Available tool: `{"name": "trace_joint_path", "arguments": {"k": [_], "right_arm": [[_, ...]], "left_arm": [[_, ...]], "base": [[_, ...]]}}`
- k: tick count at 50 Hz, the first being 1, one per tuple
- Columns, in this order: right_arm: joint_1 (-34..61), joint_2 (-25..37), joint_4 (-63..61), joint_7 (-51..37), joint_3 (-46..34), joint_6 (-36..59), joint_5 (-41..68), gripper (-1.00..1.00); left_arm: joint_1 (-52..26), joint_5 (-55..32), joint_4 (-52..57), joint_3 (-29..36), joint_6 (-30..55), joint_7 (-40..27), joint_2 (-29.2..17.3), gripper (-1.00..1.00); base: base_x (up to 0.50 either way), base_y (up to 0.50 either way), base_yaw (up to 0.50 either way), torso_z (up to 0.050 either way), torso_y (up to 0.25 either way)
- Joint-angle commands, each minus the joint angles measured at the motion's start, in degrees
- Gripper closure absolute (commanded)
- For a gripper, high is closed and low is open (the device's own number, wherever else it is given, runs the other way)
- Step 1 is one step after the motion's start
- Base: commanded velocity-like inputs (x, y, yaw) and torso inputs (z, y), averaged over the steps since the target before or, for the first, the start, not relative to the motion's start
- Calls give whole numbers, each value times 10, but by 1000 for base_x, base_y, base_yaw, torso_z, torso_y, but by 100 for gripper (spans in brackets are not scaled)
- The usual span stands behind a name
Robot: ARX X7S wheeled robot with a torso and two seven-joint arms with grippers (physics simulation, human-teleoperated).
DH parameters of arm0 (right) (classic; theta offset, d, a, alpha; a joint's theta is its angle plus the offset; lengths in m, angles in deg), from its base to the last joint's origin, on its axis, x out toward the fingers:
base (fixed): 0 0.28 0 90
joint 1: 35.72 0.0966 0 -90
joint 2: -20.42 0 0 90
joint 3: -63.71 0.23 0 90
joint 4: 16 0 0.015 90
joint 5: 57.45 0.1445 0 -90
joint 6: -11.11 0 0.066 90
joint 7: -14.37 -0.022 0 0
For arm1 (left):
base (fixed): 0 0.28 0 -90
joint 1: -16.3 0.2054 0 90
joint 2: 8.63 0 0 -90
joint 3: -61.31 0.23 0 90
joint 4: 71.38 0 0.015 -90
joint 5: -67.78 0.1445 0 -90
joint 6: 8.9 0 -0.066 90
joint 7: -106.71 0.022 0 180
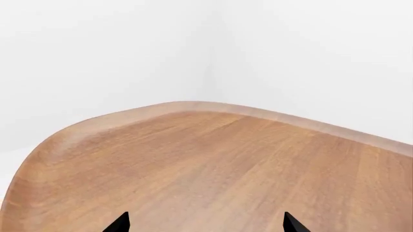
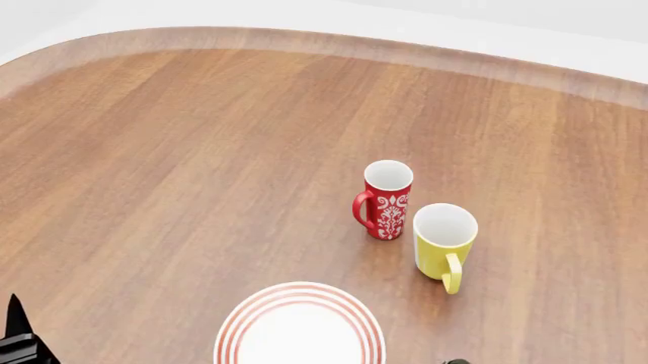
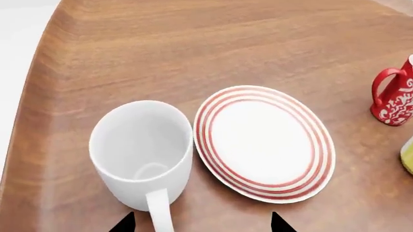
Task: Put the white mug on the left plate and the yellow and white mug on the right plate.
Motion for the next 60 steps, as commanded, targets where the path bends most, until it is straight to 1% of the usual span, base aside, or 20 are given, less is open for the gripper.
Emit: {"name": "trace_joint_path", "arguments": {"k": [1, 12, 19, 25, 43, 60], "right_arm": [[37, -39, 52, 58, -34, -14, -42, -100], [56, -61, 99, 79, -83, -8, -73, -100], [56, -71, 129, 88, -97, -22, -85, -100], [66, -80, 147, 96, -119, -13, -98, -100], [83, -60, 92, 93, -131, 42, -92, -100], [136, -82, 111, 108, -151, 73, -100, -100]], "left_arm": [[9, 2, 6, -10, -6, 19, 10, -100], [9, 1, 4, -7, -8, 17, 8, -100], [15, -11, 18, -17, -3, 12, 5, -100], [20, -11, 25, -15, -3, 9, 4, -100], [25, -18, 39, -14, 2, 0, 1, -100], [29, -35, 43, -30, 1, -5, -5, -100]], "base": [[0, 0, 0, 0, 0], [0, 0, 0, 0, 0], [0, 0, 0, 0, 0], [0, 0, 0, 0, 0], [0, 0, 0, 0, 0], [0, 0, 0, 0, 0]]}}
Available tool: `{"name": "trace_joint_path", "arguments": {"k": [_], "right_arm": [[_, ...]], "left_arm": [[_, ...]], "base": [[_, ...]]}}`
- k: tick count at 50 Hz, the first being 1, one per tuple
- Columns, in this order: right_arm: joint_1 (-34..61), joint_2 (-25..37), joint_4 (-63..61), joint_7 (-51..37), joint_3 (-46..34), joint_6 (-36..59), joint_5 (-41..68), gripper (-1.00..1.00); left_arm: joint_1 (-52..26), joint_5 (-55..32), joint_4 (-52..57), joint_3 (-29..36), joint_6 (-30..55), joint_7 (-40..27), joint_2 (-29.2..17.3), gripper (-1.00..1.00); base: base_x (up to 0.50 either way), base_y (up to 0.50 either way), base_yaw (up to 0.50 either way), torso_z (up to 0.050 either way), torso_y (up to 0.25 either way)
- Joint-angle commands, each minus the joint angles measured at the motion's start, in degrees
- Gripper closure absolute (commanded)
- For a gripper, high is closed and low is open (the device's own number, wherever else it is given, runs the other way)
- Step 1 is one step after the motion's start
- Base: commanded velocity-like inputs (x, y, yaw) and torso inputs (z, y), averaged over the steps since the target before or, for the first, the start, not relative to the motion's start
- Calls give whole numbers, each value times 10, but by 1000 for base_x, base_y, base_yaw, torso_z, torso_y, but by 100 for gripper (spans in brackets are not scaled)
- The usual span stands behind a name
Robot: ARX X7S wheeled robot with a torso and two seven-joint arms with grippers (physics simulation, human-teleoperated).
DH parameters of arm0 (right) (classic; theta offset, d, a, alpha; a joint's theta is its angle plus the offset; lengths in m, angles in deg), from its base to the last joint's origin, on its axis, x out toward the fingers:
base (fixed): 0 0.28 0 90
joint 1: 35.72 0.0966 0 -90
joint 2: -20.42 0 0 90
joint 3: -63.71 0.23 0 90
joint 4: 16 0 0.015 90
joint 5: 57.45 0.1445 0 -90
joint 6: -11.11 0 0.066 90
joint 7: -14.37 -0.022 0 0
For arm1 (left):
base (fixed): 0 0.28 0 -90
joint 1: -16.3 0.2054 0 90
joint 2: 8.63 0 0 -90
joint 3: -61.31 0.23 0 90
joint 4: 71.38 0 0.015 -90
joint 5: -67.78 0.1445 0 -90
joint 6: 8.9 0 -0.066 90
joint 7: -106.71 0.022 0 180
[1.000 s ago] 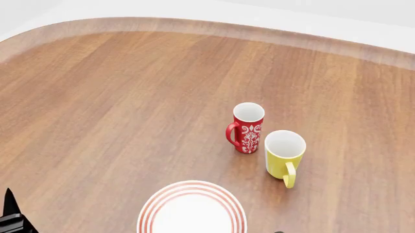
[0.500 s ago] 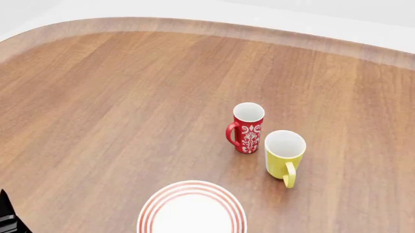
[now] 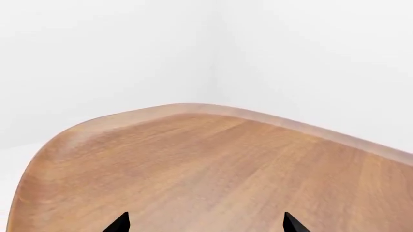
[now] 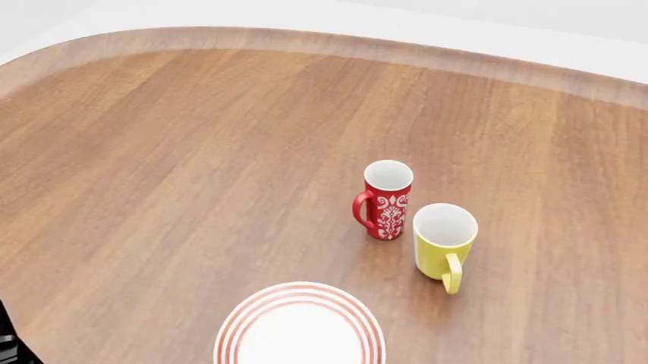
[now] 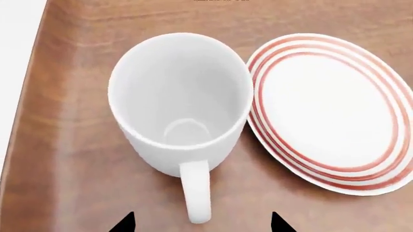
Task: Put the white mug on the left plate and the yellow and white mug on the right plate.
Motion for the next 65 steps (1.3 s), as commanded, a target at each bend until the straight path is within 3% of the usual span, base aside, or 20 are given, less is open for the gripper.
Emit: {"name": "trace_joint_path", "arguments": {"k": [1, 21, 38, 39, 50, 65], "right_arm": [[27, -25, 19, 31, -2, 3, -24, -100], [22, -61, 128, 59, -38, -68, -54, -100], [31, -68, 143, 66, -46, -75, -60, -100], [32, -68, 144, 65, -46, -77, -61, 100], [32, -58, 111, 70, -50, -71, -56, 100], [19, -12, -34, 39, -5, -76, -29, 100]], "left_arm": [[11, -3, 9, -18, -5, 18, 9, -100], [18, -13, 17, -26, -8, 13, 3, -100], [14, -12, 8, -20, -12, 11, 2, -100], [14, -12, 8, -20, -12, 11, 2, -100], [14, -13, 8, -18, -13, 9, 1, -100], [14, -9, 6, -12, -17, 7, -2, -100]], "base": [[0, 0, 0, 0, 0], [0, 0, 0, 0, 0], [0, 0, 0, 0, 0], [0, 0, 0, 0, 0], [0, 0, 0, 0, 0], [0, 0, 0, 0, 0]]}}
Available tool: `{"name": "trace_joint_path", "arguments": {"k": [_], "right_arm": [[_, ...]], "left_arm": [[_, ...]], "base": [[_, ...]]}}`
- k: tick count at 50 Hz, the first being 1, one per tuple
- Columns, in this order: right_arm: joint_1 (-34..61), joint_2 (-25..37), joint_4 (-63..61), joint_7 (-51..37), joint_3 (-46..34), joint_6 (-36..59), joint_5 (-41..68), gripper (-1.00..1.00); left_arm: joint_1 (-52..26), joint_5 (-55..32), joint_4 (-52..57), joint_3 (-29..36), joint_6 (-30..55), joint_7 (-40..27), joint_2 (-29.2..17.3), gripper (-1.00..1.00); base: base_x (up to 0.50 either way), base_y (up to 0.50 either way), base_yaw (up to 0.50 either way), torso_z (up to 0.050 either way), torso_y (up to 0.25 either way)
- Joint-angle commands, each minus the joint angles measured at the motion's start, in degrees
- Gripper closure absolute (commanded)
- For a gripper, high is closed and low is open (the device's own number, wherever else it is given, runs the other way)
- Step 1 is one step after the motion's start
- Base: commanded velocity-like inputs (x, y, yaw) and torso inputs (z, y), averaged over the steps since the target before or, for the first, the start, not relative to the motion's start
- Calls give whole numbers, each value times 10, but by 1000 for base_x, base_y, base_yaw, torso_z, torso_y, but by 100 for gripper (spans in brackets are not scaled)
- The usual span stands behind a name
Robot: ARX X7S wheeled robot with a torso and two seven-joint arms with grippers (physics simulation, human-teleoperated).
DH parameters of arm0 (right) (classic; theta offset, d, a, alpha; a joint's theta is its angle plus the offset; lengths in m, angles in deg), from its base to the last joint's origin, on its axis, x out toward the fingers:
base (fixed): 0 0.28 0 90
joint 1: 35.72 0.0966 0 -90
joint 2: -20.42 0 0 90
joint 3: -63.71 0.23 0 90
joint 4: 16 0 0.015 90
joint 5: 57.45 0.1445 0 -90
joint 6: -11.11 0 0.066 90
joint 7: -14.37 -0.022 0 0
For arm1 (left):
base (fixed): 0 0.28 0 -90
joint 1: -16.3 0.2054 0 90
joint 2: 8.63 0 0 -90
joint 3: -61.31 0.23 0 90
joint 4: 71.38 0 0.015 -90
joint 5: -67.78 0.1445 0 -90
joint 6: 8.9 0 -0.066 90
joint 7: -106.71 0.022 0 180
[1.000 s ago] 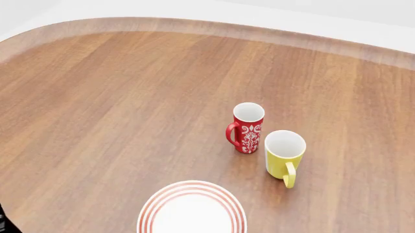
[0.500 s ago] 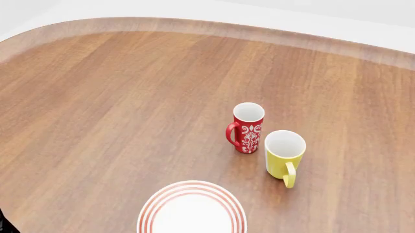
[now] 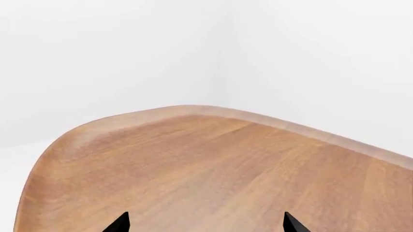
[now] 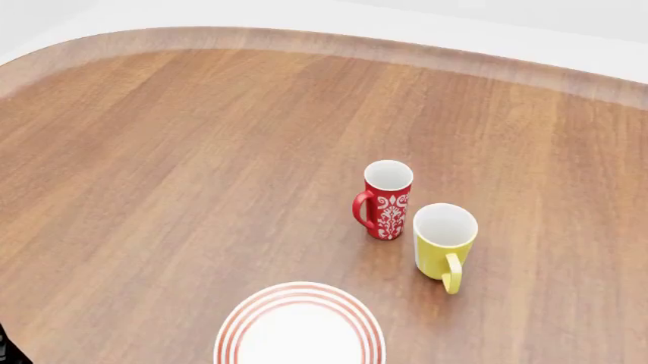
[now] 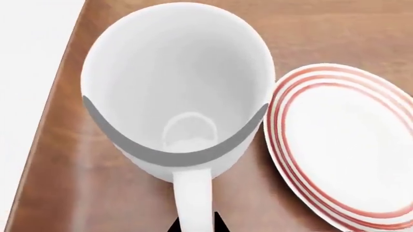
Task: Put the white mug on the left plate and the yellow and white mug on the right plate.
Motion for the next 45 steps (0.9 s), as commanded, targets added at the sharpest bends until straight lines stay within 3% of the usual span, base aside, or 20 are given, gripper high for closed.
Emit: {"name": "trace_joint_path", "arguments": {"k": [1, 6, 22, 45], "right_arm": [[-10, 14, -78, -4, 49, -23, 0, 100], [-15, 2, -74, -52, 101, -32, 15, 100], [6, -64, 11, -117, 146, -41, 14, 100], [84, -153, 211, -136, 184, -16, 38, 100]], "left_arm": [[6, 8, 2, -7, -8, 21, 10, -100], [5, 8, -3, -7, -12, 22, 8, -100], [6, 1, -7, -12, -20, 29, 1, -100], [19, 13, 16, 1, -24, 18, -2, -100]], "base": [[0, 0, 0, 0, 0], [0, 0, 0, 0, 0], [0, 0, 0, 0, 0], [0, 0, 0, 0, 0]]}}
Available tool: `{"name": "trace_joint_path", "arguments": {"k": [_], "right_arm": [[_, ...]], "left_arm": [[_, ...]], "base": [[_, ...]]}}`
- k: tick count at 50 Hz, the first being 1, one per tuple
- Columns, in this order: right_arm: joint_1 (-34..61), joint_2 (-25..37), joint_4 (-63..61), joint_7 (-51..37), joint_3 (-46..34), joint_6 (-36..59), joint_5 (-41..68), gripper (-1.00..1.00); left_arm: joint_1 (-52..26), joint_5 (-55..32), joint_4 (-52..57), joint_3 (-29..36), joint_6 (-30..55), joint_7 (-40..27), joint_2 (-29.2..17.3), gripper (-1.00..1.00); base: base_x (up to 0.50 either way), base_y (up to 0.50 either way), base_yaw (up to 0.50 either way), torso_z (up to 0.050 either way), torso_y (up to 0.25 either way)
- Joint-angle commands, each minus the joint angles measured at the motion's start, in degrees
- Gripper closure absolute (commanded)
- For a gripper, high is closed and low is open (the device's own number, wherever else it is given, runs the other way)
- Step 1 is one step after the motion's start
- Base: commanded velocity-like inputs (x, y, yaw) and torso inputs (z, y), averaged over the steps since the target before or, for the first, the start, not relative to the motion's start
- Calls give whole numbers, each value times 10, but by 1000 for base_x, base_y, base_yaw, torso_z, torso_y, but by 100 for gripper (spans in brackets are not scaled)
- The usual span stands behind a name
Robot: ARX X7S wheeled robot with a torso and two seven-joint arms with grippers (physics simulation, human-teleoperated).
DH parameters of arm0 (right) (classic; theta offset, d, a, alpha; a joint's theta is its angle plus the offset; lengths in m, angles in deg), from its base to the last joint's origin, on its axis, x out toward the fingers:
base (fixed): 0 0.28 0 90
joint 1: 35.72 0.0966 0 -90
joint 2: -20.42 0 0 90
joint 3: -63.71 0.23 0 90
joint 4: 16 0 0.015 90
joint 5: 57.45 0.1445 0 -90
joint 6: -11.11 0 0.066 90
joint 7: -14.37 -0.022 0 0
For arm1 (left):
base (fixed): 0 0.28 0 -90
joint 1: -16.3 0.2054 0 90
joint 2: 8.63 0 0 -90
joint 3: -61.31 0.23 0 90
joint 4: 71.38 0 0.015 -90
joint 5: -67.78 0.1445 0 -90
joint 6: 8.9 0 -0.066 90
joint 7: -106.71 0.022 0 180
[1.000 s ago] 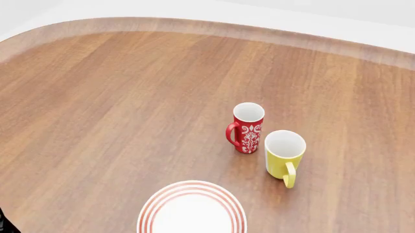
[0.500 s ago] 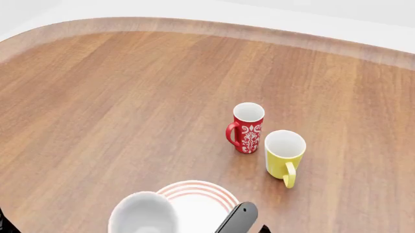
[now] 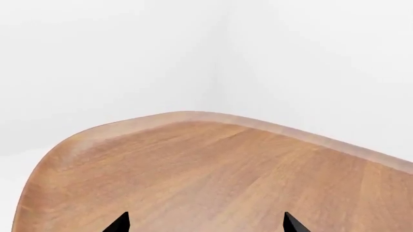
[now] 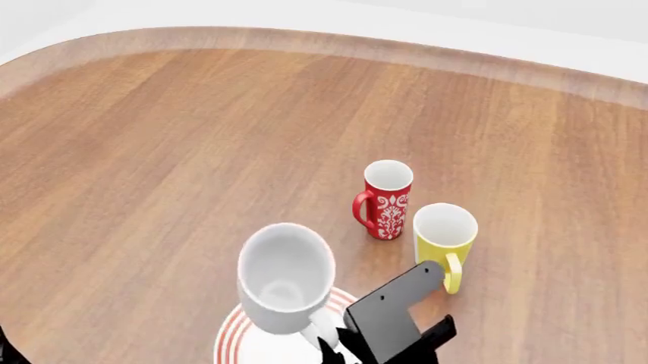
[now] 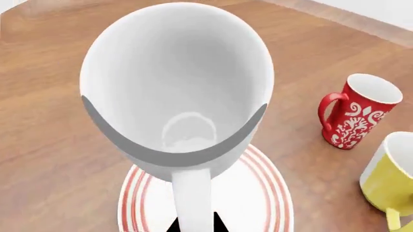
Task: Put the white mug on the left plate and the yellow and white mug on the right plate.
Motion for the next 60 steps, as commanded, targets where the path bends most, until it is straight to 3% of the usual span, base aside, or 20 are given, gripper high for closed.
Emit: {"name": "trace_joint_path", "arguments": {"k": [1, 17, 60], "right_arm": [[37, -50, 91, 14, 28, -1, -12, 100], [81, -83, 219, 19, 20, 1, -25, 100], [115, -134, 379, 82, -47, -63, -64, 100]], "left_arm": [[12, 14, 10, -4, -8, 17, 10, -100], [20, 14, 19, -5, -14, 14, 7, -100], [31, 2, 39, -6, -15, 1, 1, -100]], "base": [[0, 0, 0, 0, 0], [0, 0, 0, 0, 1], [0, 0, 0, 0, 0]]}}
